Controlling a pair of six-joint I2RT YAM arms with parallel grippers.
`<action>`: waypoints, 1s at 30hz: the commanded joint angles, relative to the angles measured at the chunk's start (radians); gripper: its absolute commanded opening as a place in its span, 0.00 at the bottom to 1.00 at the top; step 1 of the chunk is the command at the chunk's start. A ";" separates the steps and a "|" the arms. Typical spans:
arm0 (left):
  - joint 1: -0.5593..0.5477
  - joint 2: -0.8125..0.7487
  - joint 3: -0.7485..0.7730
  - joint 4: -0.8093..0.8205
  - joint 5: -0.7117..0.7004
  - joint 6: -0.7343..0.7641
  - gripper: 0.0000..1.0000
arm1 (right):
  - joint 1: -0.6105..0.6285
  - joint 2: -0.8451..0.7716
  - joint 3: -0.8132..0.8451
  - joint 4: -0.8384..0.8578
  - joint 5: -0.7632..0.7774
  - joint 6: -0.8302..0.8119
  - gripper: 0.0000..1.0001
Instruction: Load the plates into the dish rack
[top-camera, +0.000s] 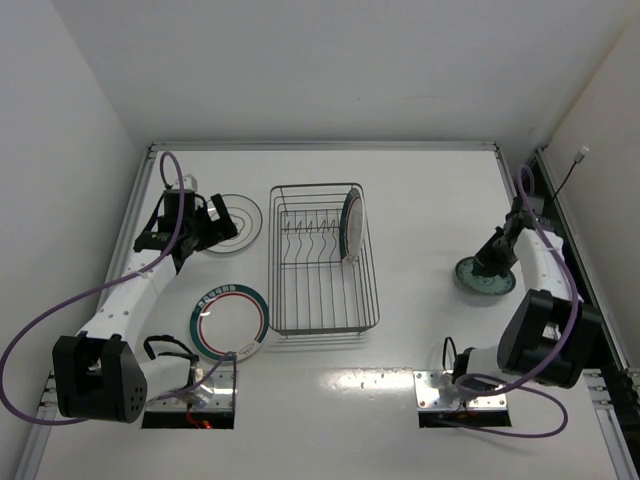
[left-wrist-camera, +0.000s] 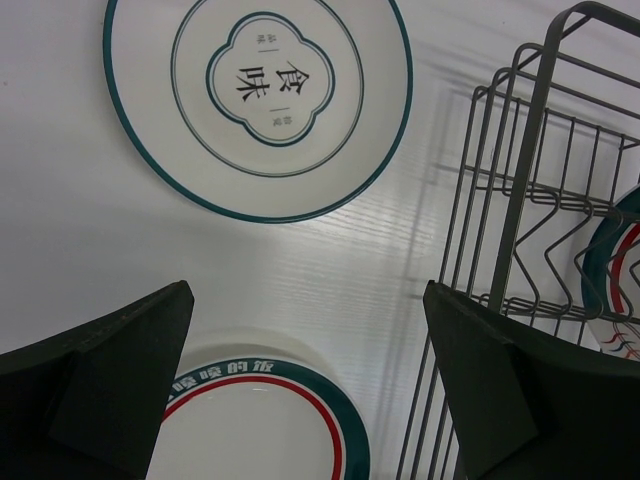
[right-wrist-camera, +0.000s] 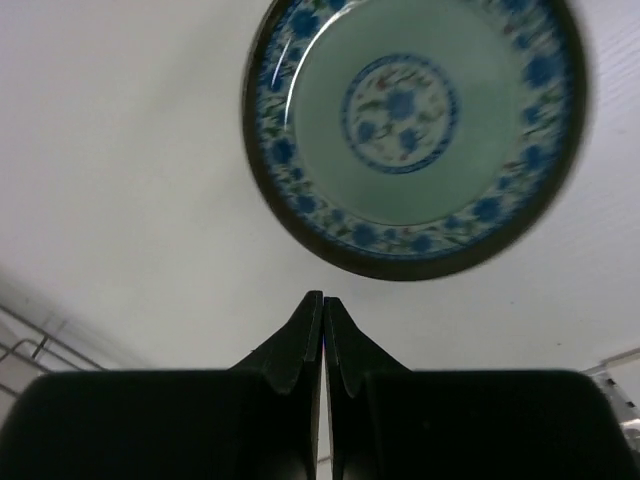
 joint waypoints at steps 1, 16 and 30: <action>0.009 -0.004 0.041 0.001 -0.009 0.002 1.00 | -0.022 0.007 0.069 -0.042 0.136 -0.025 0.00; 0.009 0.033 0.050 -0.027 0.005 -0.007 1.00 | -0.048 0.358 0.116 -0.010 0.032 -0.045 0.09; 0.009 0.093 0.068 -0.047 -0.014 -0.007 1.00 | 0.019 0.483 0.175 0.035 -0.060 -0.092 0.29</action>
